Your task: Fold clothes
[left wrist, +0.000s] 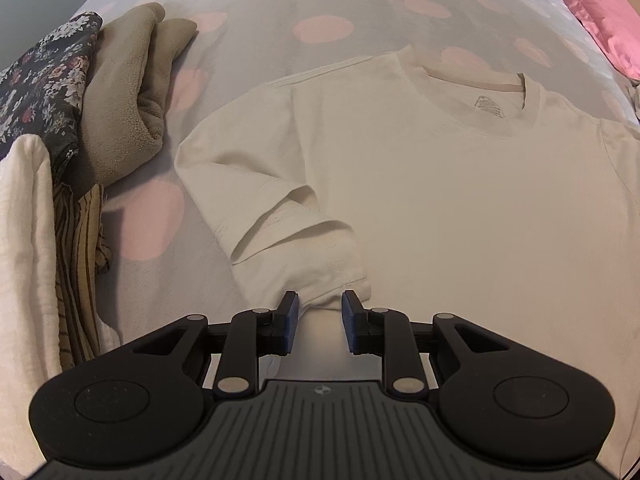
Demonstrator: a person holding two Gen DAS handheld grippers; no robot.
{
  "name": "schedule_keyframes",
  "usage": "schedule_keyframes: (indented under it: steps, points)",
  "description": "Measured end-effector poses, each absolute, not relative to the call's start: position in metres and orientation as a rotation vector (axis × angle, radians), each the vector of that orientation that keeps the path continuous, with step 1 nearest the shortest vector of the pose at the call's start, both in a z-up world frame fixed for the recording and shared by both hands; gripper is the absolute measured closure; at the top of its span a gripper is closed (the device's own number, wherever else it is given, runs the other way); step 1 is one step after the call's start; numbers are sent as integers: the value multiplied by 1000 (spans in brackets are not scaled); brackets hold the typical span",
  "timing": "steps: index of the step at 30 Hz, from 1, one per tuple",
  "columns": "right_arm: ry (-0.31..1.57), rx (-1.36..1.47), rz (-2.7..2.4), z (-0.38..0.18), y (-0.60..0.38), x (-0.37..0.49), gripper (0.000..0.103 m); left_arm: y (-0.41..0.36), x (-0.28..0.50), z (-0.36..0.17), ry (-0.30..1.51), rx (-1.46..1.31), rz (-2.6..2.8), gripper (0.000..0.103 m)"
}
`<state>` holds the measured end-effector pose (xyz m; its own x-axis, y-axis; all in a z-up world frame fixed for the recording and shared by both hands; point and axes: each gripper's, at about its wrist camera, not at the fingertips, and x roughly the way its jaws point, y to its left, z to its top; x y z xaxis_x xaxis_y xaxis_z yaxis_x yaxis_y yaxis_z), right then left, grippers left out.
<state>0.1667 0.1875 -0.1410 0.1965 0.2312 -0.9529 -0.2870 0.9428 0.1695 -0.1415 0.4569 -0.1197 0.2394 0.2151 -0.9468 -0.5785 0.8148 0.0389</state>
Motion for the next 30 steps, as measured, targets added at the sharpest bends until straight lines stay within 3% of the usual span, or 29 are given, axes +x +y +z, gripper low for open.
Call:
schedule_keyframes:
  steps: [9,15,17,30]
  points:
    - [1239,37,344,-89,130,144,100,457,-151,-115,1219,-359,579,81]
    - [1338,13,385,-118,101,122,98,451,-152,-111,1208,-358,582,81]
    - [1326,6,380,-121,97,121,89,449,-153,-110,1209,-355,584,81]
    - [1179,121,441,-101,121,163,86,453,-151,-120,1242,-348,594,81]
